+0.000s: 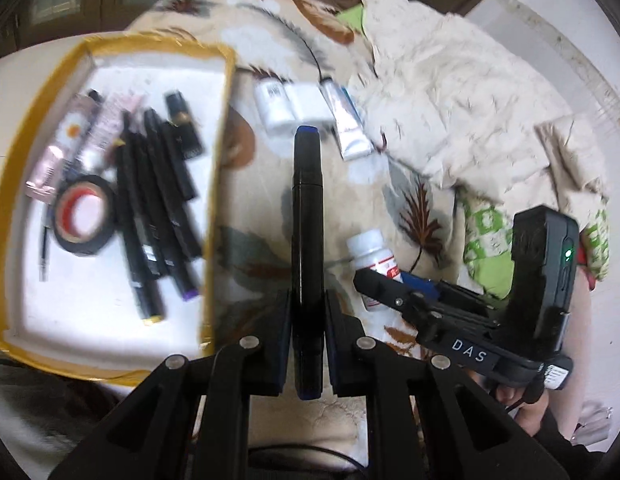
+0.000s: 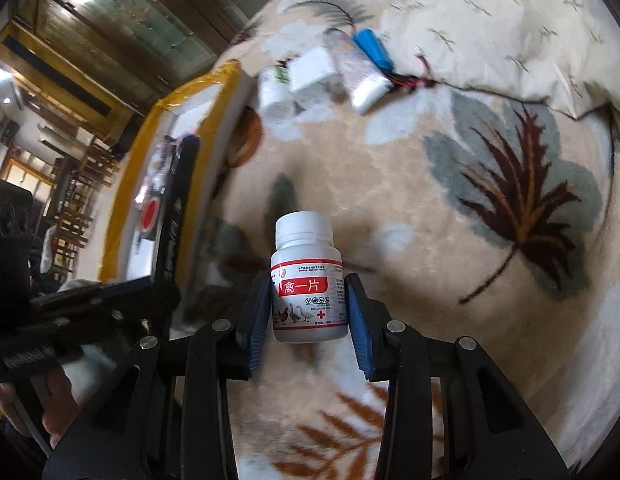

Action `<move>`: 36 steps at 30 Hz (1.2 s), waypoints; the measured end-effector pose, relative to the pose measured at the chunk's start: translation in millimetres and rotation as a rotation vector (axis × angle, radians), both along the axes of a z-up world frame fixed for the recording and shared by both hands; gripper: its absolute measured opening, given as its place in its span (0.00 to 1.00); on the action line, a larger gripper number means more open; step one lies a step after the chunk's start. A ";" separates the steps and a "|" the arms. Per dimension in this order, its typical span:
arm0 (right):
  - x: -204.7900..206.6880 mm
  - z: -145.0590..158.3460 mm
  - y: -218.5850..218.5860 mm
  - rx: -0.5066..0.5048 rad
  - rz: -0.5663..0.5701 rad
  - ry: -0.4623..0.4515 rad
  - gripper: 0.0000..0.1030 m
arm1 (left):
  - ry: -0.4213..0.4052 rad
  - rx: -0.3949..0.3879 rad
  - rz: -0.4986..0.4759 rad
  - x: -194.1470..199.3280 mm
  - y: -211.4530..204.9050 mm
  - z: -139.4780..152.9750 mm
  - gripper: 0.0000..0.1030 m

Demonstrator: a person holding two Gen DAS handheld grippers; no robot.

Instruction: Organize objects

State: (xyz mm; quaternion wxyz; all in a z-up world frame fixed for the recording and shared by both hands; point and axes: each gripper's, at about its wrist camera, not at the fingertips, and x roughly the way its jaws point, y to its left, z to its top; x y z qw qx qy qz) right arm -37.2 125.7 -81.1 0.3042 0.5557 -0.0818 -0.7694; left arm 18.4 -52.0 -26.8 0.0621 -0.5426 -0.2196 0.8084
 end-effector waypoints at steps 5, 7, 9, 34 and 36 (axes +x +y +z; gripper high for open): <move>2.5 15.6 -23.5 -0.035 0.049 0.013 0.35 | 0.040 0.017 0.075 5.4 -42.0 20.1 0.14; -0.2 20.6 -35.0 -0.051 0.064 0.015 0.35 | 0.046 0.014 0.101 7.4 -61.6 25.3 0.14; -4.1 23.9 -48.5 -0.056 0.071 0.020 0.35 | 0.049 0.013 0.127 2.6 -79.7 22.5 0.14; -37.1 32.9 -157.5 0.052 0.086 0.084 0.35 | -0.075 -0.023 0.099 -88.3 -165.2 -34.9 0.14; -31.6 41.7 -168.1 0.091 0.116 0.159 0.34 | -0.078 -0.018 0.099 -91.0 -165.9 -38.7 0.14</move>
